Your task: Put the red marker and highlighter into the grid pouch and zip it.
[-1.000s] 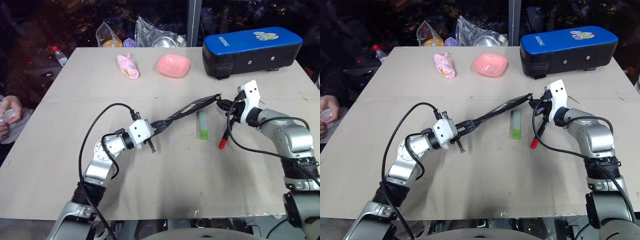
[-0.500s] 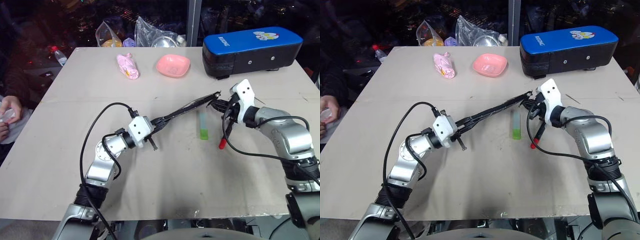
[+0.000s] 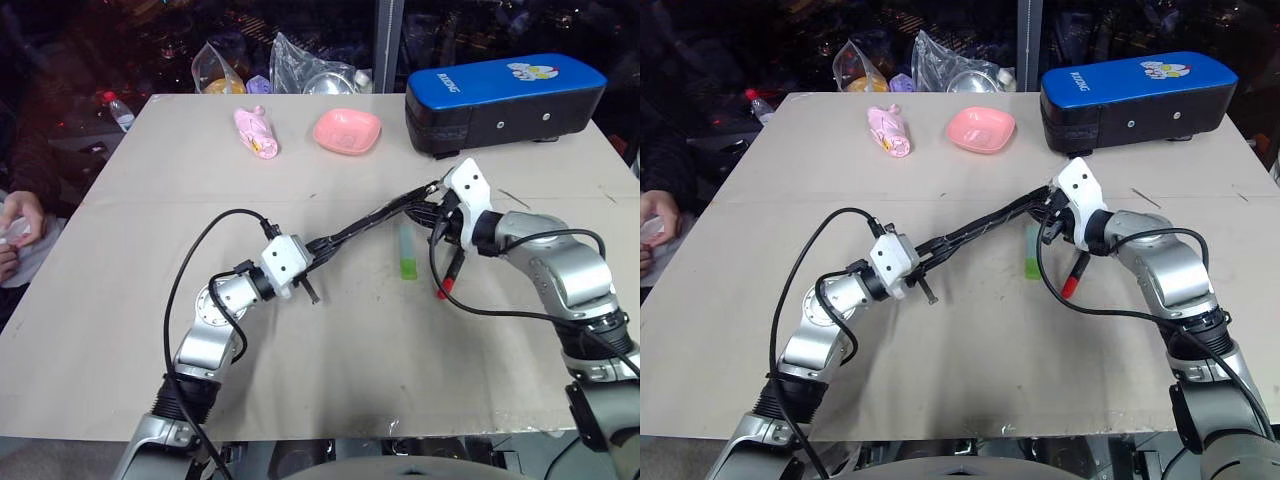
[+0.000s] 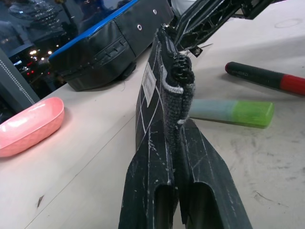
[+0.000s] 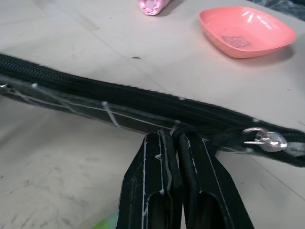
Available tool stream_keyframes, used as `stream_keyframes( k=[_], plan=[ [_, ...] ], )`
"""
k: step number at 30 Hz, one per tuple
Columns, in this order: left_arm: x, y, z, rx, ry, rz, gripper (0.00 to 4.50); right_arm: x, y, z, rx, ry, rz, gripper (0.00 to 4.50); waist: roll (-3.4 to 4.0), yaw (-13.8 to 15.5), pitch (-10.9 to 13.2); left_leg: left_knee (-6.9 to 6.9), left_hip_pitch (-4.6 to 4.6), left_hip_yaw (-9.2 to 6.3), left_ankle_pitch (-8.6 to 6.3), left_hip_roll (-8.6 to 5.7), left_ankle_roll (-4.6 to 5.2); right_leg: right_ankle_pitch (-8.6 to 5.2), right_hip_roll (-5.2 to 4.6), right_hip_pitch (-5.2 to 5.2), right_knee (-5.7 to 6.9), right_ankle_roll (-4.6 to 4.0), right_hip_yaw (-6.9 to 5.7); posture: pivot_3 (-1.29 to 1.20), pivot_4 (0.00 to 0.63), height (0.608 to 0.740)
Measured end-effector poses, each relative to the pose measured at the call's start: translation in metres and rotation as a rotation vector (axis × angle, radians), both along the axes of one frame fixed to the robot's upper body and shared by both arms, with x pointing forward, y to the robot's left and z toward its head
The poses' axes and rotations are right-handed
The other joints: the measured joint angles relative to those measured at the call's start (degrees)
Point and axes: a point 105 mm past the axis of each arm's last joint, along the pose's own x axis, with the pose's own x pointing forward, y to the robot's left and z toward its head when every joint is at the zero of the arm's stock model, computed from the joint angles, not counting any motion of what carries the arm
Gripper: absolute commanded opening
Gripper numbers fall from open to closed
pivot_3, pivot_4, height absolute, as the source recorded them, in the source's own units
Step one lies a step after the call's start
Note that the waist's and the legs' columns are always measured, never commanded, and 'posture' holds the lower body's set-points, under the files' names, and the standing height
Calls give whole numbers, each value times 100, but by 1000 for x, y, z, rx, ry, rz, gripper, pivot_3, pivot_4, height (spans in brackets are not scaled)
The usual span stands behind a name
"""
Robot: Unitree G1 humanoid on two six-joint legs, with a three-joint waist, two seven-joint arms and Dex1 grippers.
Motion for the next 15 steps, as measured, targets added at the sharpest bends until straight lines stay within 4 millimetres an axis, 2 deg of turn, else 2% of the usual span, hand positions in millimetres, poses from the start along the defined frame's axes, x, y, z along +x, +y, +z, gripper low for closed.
stream_keyframes(
  k=[7, 15],
  plan=[
    [1, -3, -1, -9, 1, 11, 0, -12, 15, 1, -32, -12, 97, 137, -1, 1, 1, -1, -1, -2, -1, 0, 2, 0, -1, 0, -2, 0, -1, 0, 150, 716],
    [2, -3, -1, -15, -1, 21, 0, -13, 15, 2, -38, -19, 98, 137, -1, 1, 1, -1, -1, -4, -1, 0, 2, 0, -1, 0, -2, 0, -2, 0, 150, 716]
  ],
)
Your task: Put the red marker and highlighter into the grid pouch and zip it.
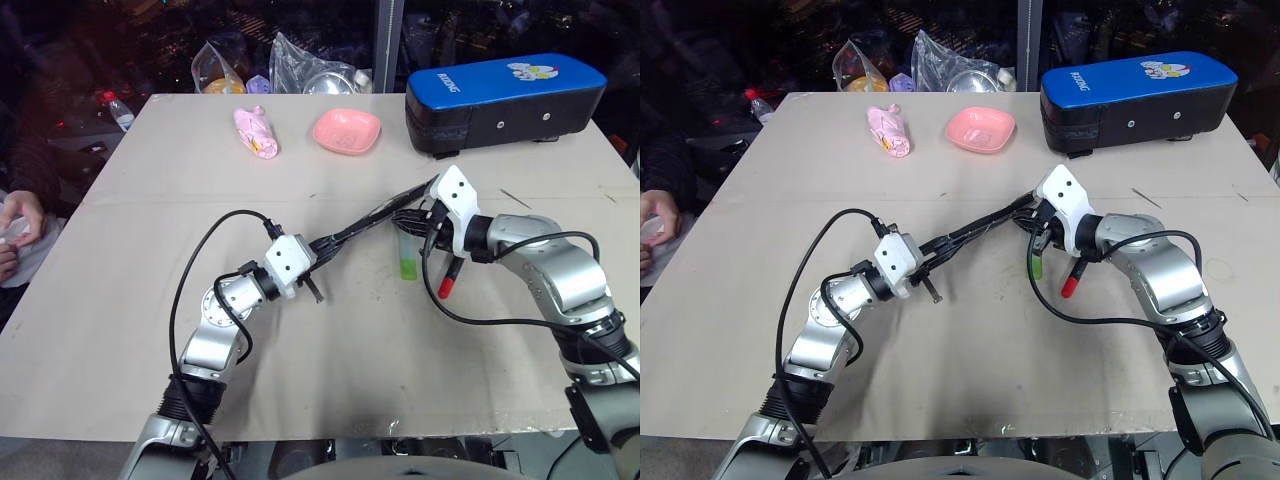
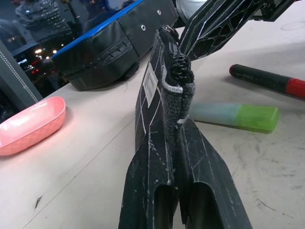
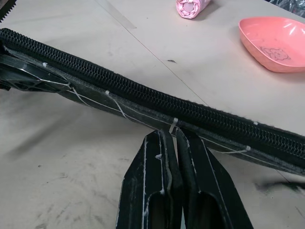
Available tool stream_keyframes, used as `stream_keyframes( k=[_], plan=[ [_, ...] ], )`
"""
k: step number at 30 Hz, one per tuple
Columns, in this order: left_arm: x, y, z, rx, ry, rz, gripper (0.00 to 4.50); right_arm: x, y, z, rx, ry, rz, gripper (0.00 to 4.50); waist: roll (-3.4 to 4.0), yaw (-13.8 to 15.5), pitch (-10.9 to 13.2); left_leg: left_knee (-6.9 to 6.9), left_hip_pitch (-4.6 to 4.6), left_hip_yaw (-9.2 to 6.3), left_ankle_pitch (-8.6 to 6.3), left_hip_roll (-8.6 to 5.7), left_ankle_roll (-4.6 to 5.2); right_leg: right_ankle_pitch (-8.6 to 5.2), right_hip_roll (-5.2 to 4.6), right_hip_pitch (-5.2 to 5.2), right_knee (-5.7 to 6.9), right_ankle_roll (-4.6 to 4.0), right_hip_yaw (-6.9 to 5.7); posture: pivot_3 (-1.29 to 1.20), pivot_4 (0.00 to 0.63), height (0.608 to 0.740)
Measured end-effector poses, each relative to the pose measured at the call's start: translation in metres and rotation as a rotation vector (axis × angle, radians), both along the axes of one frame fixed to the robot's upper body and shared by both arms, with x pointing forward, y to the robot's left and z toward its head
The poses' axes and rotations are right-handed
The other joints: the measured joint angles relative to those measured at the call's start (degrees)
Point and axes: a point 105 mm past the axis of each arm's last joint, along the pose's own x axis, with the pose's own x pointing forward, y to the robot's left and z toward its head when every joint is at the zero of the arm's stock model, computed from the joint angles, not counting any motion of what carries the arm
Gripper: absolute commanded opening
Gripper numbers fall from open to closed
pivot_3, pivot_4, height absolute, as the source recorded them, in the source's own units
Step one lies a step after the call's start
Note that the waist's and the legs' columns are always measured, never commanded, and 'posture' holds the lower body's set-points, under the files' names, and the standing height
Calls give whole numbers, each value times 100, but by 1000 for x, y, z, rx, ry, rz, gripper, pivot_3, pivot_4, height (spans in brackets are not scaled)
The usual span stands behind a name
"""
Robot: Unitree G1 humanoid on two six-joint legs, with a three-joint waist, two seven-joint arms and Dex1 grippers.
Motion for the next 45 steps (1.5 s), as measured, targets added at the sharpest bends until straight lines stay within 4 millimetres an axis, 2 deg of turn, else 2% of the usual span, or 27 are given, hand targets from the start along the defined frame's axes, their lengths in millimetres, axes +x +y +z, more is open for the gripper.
stream_keyframes(
  k=[2, 5, 7, 9, 13, 19, 33, 34, 36, 39, 45],
  plan=[
    [0, 0, 0, 0, 1, 1, 0, 1, -5, -1, -8, 6, -15, 137, -1, 2, 0, 0, -1, 0, 0, 0, 0, 0, -1, 0, -1, 0, 0, 0, 150, 716],
    [0, 0, 0, -1, 1, 1, 0, 1, -21, -3, -31, 12, -51, 897, -2, 20, 1, 0, -3, -2, 0, -1, 0, 0, -2, 0, -4, 0, -2, 0, 150, 716],
    [0, 1, 0, -1, 1, 3, 0, 1, -37, -4, -50, 23, -97, 1656, -5, 24, 3, 0, -4, -2, -1, -1, 1, 0, -3, 0, -5, 0, -3, 0, 150, 716],
    [0, 0, 0, -2, 1, 3, 0, 2, -45, -4, -47, 22, -134, 2690, -7, 6, 4, 0, -3, -3, -1, -1, 1, 0, -2, 1, -5, 0, -3, 0, 150, 716],
    [0, 0, 0, -3, 1, 2, 0, 7, -61, -8, -3, 62, -245, 2690, -9, -16, 8, -3, -1, -2, 0, 1, 1, 0, 0, 0, -3, 0, -2, 0, 150, 716],
    [0, 0, -1, -2, 3, 0, 0, 27, -67, 2, 158, 100, -359, 2690, -10, -5, 13, -3, -2, 0, 1, 0, -1, 0, 0, 0, -4, 0, -1, 0, 150, 716],
    [-1, 1, -1, 8, 5, -7, 0, 44, -56, 1, 226, 147, -272, 2690, -10, -4, 16, -6, -3, -1, -1, 0, 2, 0, 0, 0, -6, 0, -2, 0, 150, 716],
    [-1, 1, -1, 9, 5, -7, 0, 44, -56, 1, 226, 147, -270, 2187, -11, -3, 16, -6, -3, -1, -1, 0, 2, 0, 0, -1, -6, 0, -2, 0, 150, 716],
    [-1, 1, -2, 10, 7, -6, 0, 44, -55, 1, 225, 147, -259, 1587, -10, -4, 16, -7, -3, 0, -1, 0, 2, 0, -1, -1, -7, 0, -2, 0, 150, 716],
    [-2, 2, -4, 10, 14, -3, 0, 43, -53, 0, 217, 142, -243, 85, -10, -6, 16, -8, -3, 0, -1, 1, 2, 0, -1, -1, -7, 0, -2, 0, 150, 716],
    [-3, 2, -6, 9, 21, -1, 0, 43, -51, 2, 210, 127, -228, 85, -10, -4, 16, -8, -3, 0, -1, 1, 2, 0, -2, -1, -7, 0, -2, 0, 150, 716]
  ],
)
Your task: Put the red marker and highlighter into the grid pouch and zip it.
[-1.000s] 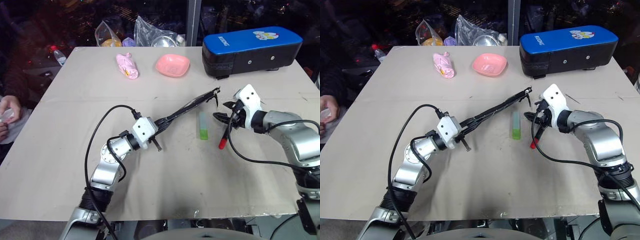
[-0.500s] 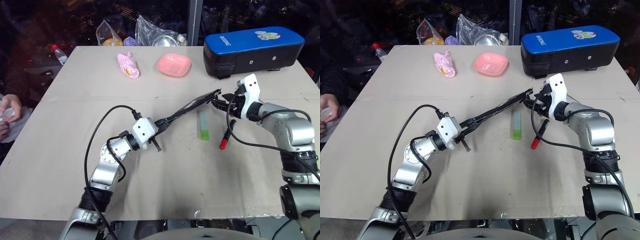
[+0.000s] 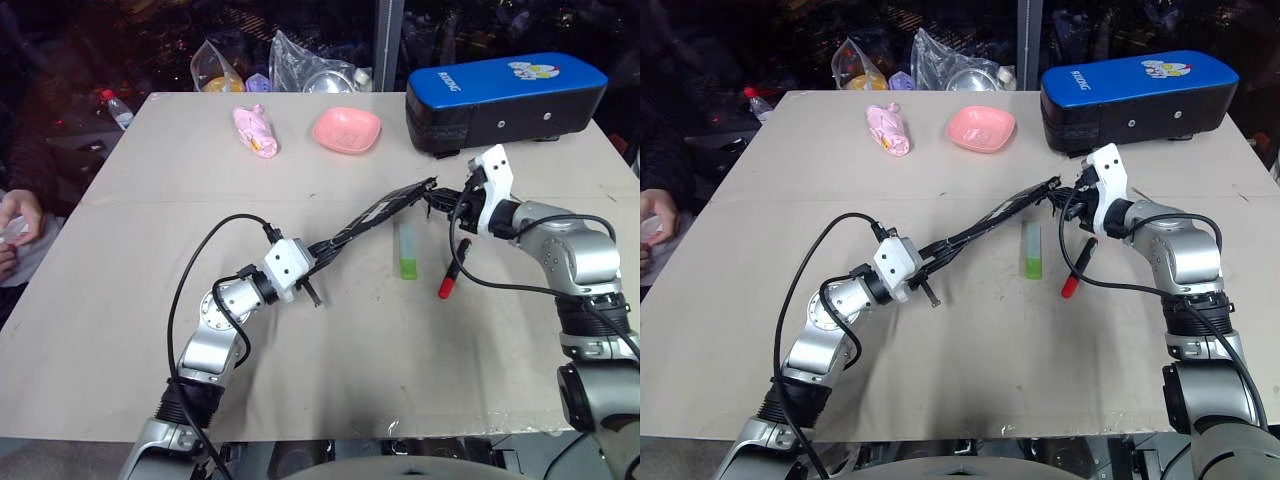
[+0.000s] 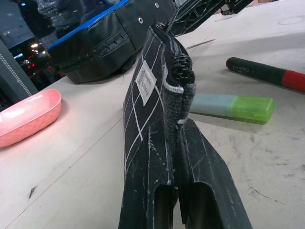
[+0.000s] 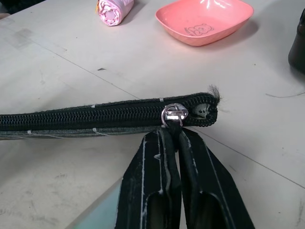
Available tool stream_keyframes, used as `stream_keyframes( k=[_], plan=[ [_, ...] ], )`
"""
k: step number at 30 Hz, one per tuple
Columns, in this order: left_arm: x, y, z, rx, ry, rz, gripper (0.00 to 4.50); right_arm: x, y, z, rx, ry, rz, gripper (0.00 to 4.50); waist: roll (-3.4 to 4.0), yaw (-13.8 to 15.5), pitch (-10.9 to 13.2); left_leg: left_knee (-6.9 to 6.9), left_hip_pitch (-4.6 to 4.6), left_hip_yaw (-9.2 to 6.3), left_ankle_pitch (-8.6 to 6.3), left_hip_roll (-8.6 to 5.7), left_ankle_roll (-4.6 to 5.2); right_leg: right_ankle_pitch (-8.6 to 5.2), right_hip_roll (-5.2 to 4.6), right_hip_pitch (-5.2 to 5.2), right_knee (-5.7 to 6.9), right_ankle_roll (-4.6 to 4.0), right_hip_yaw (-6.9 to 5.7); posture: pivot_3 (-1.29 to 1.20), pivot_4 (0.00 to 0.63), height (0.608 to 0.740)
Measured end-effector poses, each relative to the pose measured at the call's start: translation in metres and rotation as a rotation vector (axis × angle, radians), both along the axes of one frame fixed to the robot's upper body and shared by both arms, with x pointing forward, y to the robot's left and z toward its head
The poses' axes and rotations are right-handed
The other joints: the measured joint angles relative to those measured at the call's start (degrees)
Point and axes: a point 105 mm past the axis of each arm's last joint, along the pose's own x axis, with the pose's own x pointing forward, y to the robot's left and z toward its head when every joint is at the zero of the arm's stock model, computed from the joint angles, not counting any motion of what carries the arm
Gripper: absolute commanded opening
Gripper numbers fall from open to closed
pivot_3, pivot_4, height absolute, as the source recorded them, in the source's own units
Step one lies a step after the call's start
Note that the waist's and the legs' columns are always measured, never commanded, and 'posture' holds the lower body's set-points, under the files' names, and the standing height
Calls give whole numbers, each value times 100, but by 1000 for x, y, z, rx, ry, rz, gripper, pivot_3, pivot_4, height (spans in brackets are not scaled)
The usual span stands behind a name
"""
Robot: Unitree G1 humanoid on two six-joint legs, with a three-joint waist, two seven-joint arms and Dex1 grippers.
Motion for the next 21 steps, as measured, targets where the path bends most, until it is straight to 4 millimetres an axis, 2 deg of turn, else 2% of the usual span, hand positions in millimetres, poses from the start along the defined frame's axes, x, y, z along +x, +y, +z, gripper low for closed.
stream_keyframes(
  k=[4, 11, 21],
  plan=[
    [0, 0, 0, 0, 5, 2, 0, -4, 1, -1, -36, -10, 20, 85, 0, 0, 0, -2, 0, -1, 0, 0, 0, 0, 0, -1, 0, 0, 0, 0, 150, 716],
    [1, -1, 0, -9, 10, 14, 0, -15, 15, -3, -103, -35, 80, 85, 0, -2, 1, -2, 0, 0, 0, 0, 0, 0, 0, -2, 0, 0, 0, 0, 150, 716],
    [5, -2, 2, -32, 2, 58, 0, -23, 28, 2, -109, -53, 121, 85, -1, 1, 1, -2, -1, -1, 0, 0, 0, 0, -1, -3, 0, 0, 0, 0, 150, 716]
  ],
)
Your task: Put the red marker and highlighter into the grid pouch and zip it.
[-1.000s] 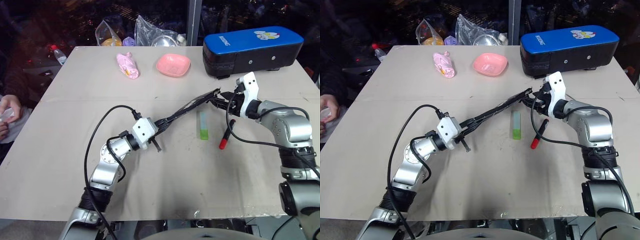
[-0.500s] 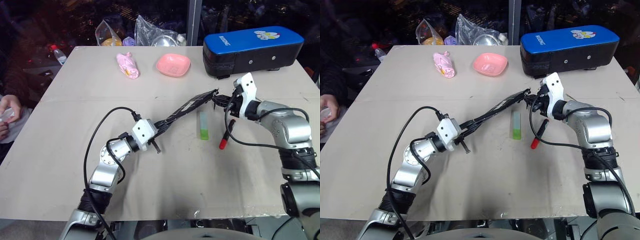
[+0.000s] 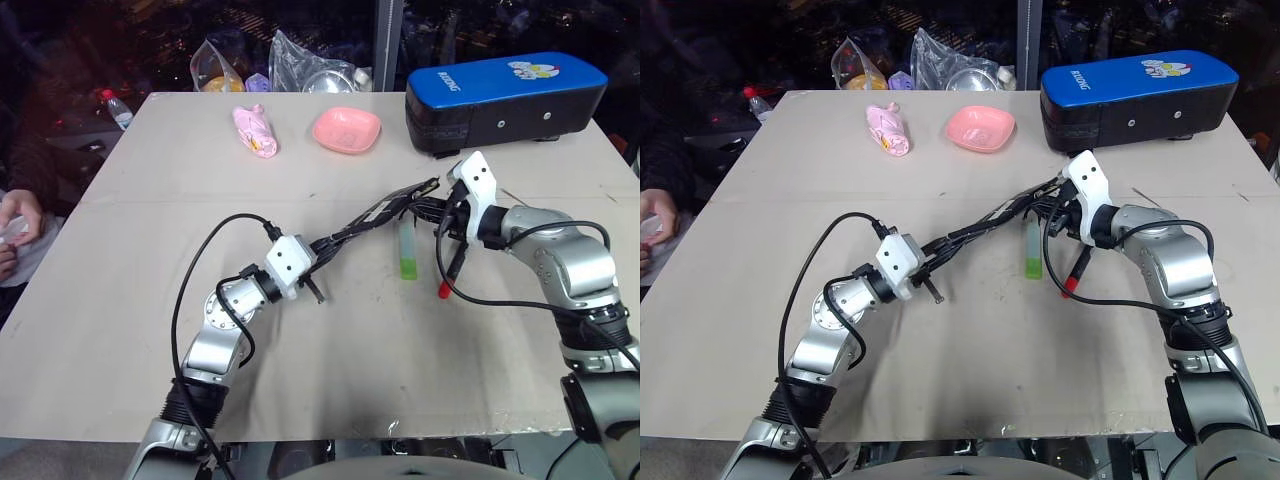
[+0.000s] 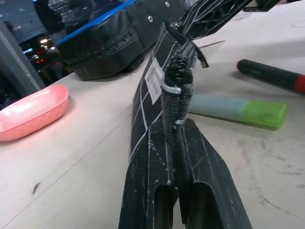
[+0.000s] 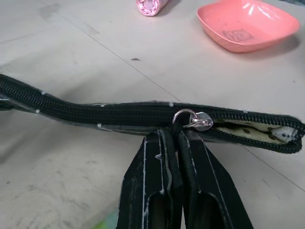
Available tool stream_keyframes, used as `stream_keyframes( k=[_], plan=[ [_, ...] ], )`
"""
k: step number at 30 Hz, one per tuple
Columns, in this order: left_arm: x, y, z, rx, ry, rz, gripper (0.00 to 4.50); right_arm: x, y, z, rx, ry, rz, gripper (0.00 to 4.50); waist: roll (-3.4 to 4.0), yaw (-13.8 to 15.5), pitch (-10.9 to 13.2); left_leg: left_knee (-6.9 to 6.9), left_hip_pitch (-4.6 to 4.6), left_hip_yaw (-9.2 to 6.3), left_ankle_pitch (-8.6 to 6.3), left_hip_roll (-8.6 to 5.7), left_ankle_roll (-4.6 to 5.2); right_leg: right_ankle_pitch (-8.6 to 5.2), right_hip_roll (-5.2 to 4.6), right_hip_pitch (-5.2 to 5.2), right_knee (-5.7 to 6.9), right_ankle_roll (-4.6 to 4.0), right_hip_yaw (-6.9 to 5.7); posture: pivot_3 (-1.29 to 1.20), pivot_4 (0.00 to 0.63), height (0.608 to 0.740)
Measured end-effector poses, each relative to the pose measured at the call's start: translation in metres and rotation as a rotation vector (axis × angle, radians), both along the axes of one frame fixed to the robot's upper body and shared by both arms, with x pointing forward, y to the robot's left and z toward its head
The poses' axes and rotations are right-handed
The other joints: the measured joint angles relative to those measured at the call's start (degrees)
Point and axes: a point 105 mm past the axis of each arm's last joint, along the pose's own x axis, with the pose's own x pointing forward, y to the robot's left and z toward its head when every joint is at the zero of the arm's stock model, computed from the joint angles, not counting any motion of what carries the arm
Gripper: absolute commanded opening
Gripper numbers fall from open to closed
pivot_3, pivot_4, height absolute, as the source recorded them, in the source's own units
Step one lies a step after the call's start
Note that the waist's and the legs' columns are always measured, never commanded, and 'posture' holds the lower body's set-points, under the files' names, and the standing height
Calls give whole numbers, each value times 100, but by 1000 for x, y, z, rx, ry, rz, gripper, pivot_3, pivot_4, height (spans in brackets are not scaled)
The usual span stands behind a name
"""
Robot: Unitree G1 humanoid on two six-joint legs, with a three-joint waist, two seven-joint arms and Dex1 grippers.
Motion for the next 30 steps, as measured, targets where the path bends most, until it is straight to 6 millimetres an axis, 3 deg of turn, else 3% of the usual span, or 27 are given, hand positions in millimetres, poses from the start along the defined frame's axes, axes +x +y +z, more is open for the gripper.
stream_keyframes(
  k=[12, 30],
  plan=[
    [5, -1, 3, -46, -7, 59, 0, -11, 16, 5, 12, 3, 59, 85, -1, -1, 0, -1, -3, -1, 0, 0, 0, 0, 0, -4, 0, 0, 0, 0, 150, 716],
    [4, -10, 3, -56, -11, 53, 0, -38, 74, 9, 35, 11, 246, 85, -2, -7, 1, -1, -17, -3, 0, 0, 0, 0, 0, -19, 2, 0, -1, 0, 150, 716]
  ],
)
